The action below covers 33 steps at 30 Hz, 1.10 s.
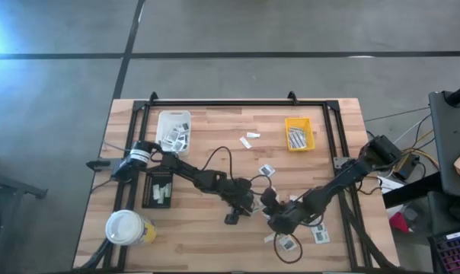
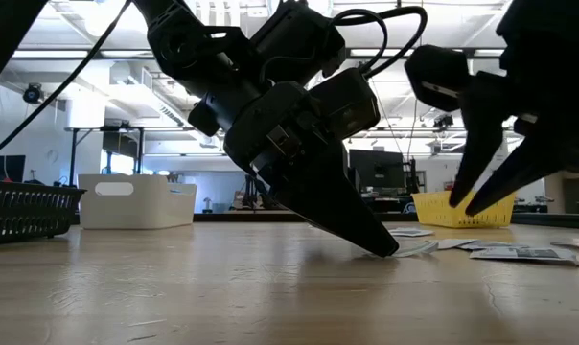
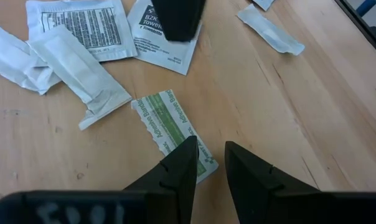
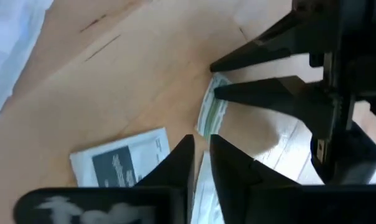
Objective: Pick & Place First Aid Supplies
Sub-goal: Put the green bandage pack into the black bin
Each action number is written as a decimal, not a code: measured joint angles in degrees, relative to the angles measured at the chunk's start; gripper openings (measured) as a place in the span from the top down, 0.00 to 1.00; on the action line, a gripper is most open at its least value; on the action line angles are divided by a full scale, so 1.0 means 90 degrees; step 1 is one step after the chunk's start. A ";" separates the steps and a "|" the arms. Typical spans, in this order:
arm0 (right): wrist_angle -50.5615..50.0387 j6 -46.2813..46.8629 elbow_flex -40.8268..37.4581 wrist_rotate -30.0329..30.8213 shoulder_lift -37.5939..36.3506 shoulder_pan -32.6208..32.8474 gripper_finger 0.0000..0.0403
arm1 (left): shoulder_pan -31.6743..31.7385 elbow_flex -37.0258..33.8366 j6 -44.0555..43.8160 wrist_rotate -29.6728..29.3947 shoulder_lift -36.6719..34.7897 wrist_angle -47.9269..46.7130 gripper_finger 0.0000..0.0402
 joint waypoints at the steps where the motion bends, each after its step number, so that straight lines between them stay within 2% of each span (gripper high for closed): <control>1: -0.0007 -0.0002 0.0048 0.0007 0.0049 0.0000 0.86 | 0.0000 0.0000 0.0000 0.0003 0.0000 -0.0002 0.74; 6: 0.0003 -0.0263 0.0152 0.0099 0.0116 0.0000 0.77 | 0.0010 -0.0002 0.0000 0.0212 0.0002 -0.0022 0.74; 11: 0.0092 -0.1138 0.0101 0.0193 0.0344 -0.0005 0.73 | 0.0010 -0.0005 -0.0005 0.0386 0.0005 -0.0024 0.74; 14: 0.0230 -0.1497 0.0100 0.0244 0.0615 -0.0002 0.72 | 0.0010 -0.0005 -0.0007 0.0393 0.0005 -0.0022 0.74; 19: 0.0495 -0.1823 0.0125 0.0846 0.0867 -0.0005 0.74 | 0.0010 -0.0005 -0.0002 0.0405 0.0007 -0.0019 0.74; 26: 0.0547 -0.1846 0.0189 0.0847 0.0931 -0.0005 0.76 | 0.0023 -0.0005 0.0000 0.0450 0.0007 -0.0015 0.74; 33: 0.0590 -0.1846 0.0295 0.0563 0.0958 -0.0008 0.75 | 0.0052 -0.0017 -0.0001 0.0482 0.0018 0.0220 0.74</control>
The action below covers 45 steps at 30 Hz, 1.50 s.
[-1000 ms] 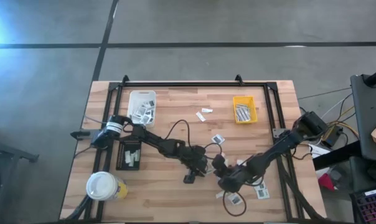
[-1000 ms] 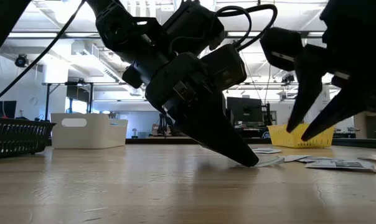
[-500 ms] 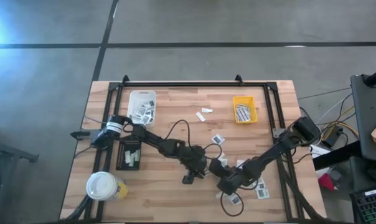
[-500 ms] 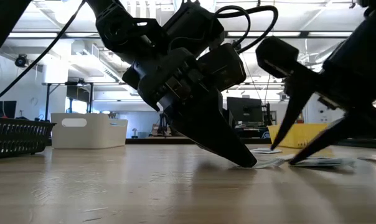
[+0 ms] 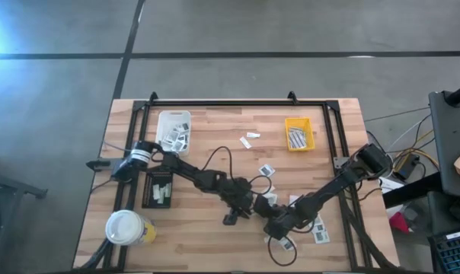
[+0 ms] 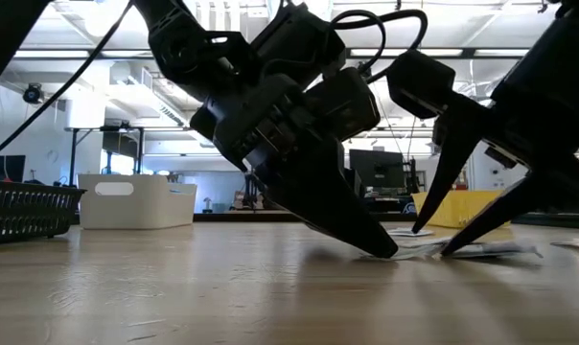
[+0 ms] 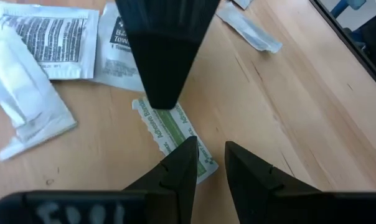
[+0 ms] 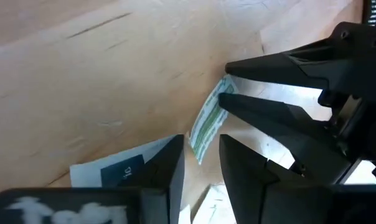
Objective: Pick & Place First Aid Supplies
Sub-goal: Put the green bandage pack into the black bin
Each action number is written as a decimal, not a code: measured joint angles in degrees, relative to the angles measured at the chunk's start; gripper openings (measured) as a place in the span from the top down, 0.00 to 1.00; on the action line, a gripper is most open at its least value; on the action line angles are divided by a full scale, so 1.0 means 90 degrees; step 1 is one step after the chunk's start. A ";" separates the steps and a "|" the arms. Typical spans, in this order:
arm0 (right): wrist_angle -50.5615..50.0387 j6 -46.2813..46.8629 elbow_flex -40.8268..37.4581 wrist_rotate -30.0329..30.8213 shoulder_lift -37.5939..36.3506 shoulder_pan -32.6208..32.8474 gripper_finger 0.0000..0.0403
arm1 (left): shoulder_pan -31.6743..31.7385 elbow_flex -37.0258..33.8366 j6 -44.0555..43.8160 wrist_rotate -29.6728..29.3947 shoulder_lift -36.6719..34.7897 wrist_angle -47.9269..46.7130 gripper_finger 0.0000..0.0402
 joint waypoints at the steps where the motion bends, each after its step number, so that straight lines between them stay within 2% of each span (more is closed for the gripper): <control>1: 0.0014 0.0001 0.0000 0.0000 0.0011 -0.0007 0.75 | 0.0001 0.0000 -0.0002 -0.0011 0.0005 0.0058 0.74; 10: 0.0254 0.0010 0.0005 0.0000 0.0099 -0.0062 0.81 | 0.0001 -0.0002 -0.0011 -0.0054 0.0006 0.0165 0.74; 21: 0.0244 0.0471 0.0002 -0.0019 0.0099 -0.0064 0.96 | 0.0004 -0.0002 -0.0019 -0.0052 0.0001 0.0186 0.74; 28: 0.0247 0.0540 0.0024 -0.0012 0.0077 -0.0024 0.98 | 0.0047 -0.0001 0.0025 -0.0082 -0.0246 -0.0211 0.74; 36: 0.0182 0.0864 0.0027 0.0483 -0.0097 0.0033 0.98 | 0.0061 0.0000 0.0434 -0.0746 -0.0975 -0.1435 0.74; 45: -0.0400 0.1761 0.0022 0.0990 -0.0783 0.0093 0.98 | -0.0103 -0.0050 0.0675 -0.1493 -0.1692 -0.2288 0.74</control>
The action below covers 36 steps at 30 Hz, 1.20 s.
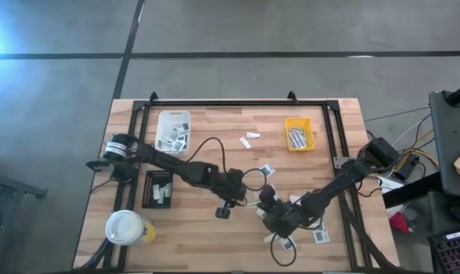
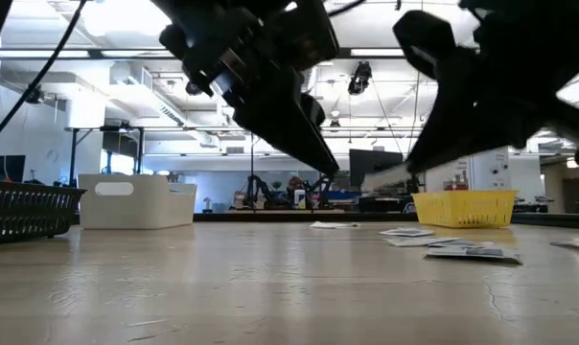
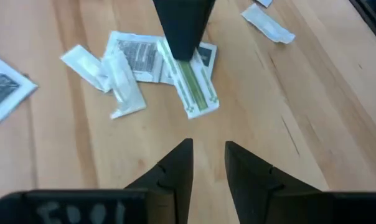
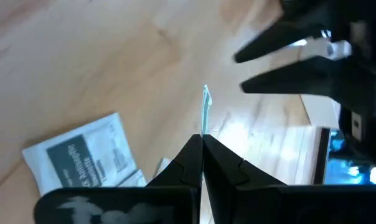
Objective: Pick & Place First Aid Supplies
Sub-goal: Put the green bandage pack into the black bin
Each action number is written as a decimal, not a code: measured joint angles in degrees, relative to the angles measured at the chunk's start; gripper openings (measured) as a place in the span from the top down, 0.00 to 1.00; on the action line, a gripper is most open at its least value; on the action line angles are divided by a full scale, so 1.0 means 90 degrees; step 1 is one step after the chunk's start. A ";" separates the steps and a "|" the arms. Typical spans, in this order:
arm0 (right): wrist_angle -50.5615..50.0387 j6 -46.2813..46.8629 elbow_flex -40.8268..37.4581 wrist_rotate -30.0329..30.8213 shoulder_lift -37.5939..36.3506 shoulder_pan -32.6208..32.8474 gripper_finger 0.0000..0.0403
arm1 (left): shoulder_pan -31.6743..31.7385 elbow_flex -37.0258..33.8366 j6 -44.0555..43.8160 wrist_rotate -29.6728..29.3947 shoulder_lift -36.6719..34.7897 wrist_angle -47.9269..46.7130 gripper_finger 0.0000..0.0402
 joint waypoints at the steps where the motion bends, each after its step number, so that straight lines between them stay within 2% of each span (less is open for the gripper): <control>1: -0.0032 0.0146 0.0002 0.0003 -0.0098 0.0000 0.98 | -0.0024 -0.0001 0.0008 -0.0073 -0.0047 -0.0010 0.74; 7: -0.0495 0.0976 0.0005 0.0042 -0.0625 0.0000 0.98 | -0.0231 -0.0008 0.0117 -0.0551 -0.0255 -0.0122 0.74; 12: -0.0788 0.1897 0.0002 -0.0033 -0.0916 -0.0001 0.98 | -0.0465 -0.0008 0.0179 -0.1203 -0.0293 -0.0131 0.74; 17: -0.0874 0.3021 0.0002 -0.0102 -0.0970 0.0000 0.98 | -0.0634 -0.0008 0.0191 -0.1592 -0.0290 0.0033 0.74; 24: -0.0959 0.4199 0.0002 -0.0534 -0.0970 -0.0002 0.98 | -0.0726 -0.0008 0.0209 -0.1979 -0.0290 0.0469 0.74; 36: -0.0903 0.4710 0.0000 -0.0710 -0.0897 -0.0003 0.98 | -0.0906 -0.0011 0.0278 -0.2070 -0.0282 0.0992 0.74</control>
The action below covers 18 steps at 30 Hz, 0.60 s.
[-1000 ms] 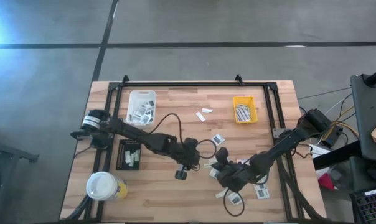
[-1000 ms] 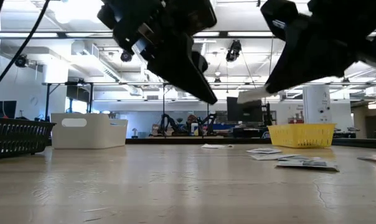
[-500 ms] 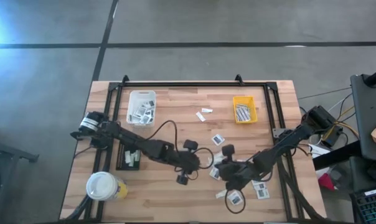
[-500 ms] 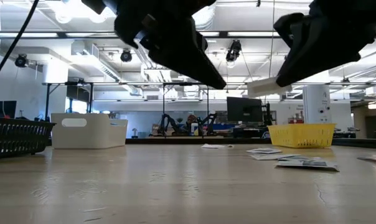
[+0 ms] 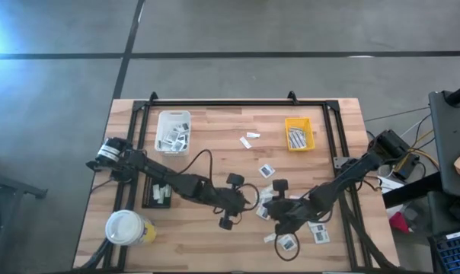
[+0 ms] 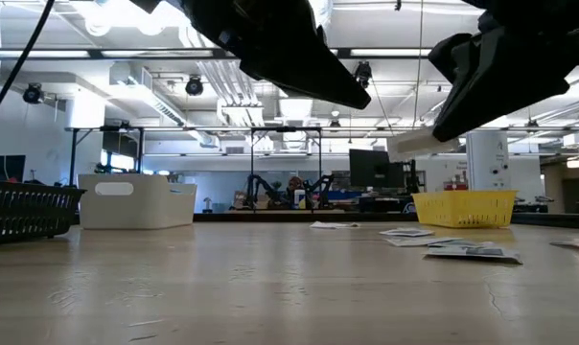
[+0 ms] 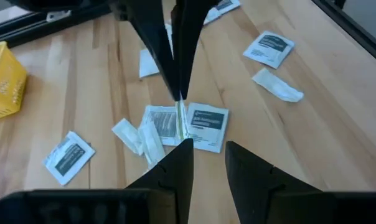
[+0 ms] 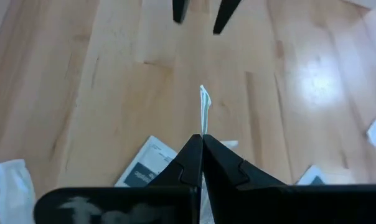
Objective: Pick & Place First Aid Supplies
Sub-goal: Put the green bandage pack into the black bin
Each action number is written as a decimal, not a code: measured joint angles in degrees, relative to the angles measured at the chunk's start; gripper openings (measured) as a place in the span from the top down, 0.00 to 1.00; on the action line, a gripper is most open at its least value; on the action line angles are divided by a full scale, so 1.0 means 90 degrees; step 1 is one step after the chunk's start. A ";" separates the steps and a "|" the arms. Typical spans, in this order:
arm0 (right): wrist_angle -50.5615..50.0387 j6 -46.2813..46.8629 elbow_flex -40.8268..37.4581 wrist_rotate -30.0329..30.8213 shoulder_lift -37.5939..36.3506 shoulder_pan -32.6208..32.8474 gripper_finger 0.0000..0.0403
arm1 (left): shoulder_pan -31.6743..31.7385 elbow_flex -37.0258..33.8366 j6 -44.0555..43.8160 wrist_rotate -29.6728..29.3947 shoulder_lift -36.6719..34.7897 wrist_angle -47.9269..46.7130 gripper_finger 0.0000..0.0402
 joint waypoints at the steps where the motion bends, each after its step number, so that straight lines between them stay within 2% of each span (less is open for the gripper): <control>1: 0.0026 0.0023 0.0000 -0.0075 0.0026 -0.0005 0.98 | -0.0017 0.0000 0.0000 -0.0038 0.0001 -0.0010 0.74; 7: 0.0310 0.0064 0.0002 -0.0193 0.0170 -0.0022 0.98 | -0.0045 0.0000 0.0068 -0.0445 0.0015 -0.0014 0.74; 12: 0.0478 0.0065 0.0002 -0.0175 0.0182 -0.0020 0.98 | -0.0058 0.0000 0.0073 -0.0495 0.0015 -0.0018 0.74; 18: 0.0653 -0.0095 0.0000 0.0218 0.0189 -0.0022 0.98 | -0.0070 0.0000 0.0123 -0.0493 0.0015 -0.0006 0.74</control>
